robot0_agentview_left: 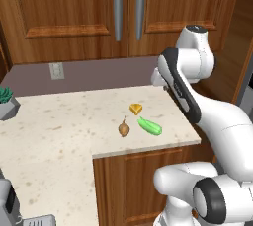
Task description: Place the onion and corn inside the fridge drawer. Close the drawer after placing the vegetables.
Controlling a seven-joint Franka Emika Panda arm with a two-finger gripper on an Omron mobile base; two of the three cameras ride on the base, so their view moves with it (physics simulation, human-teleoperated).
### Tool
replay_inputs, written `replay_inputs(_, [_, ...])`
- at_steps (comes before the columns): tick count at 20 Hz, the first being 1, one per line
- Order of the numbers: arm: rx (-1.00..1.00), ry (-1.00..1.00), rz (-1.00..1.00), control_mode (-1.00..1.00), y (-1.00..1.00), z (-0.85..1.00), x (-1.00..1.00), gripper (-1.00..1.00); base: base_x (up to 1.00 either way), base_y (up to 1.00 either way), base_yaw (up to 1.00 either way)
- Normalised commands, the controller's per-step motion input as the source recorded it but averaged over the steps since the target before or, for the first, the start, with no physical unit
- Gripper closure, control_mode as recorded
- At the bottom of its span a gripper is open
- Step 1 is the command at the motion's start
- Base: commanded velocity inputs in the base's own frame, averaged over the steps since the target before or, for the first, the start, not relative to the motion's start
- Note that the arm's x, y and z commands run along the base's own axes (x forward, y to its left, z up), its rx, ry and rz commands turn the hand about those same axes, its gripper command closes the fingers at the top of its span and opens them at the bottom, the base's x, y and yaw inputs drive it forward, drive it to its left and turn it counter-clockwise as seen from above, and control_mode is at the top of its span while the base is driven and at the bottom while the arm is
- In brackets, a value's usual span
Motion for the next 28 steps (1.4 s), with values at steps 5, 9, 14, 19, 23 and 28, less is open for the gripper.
replay_inputs(5, [-0.03, 0.03, 0.03, -1.0, 0.27, -0.56, -0.21, -1.0, 0.0, 0.0, 0.0])
replay_inputs(9, [-0.03, 0.12, 0.07, -1.0, 0.02, -0.87, -0.08, -1.0, 0.0, 0.0, 0.0])
replay_inputs(14, [-0.03, 0.18, 0.15, -1.0, -0.01, -0.75, 0.3, -1.0, 0.0, 0.0, 0.0])
replay_inputs(19, [0.0, 0.0, 0.17, -1.0, -0.13, -0.83, 0.38, -1.0, 0.0, 0.0, 0.0])
replay_inputs(23, [-0.04, -0.08, 0.11, -1.0, -0.02, -0.48, 0.07, -1.0, 0.0, 0.0, 0.0])
replay_inputs(28, [0.0, 0.03, 0.0, -1.0, 0.0, -0.18, 0.71, -1.0, 0.0, 0.0, 0.0])
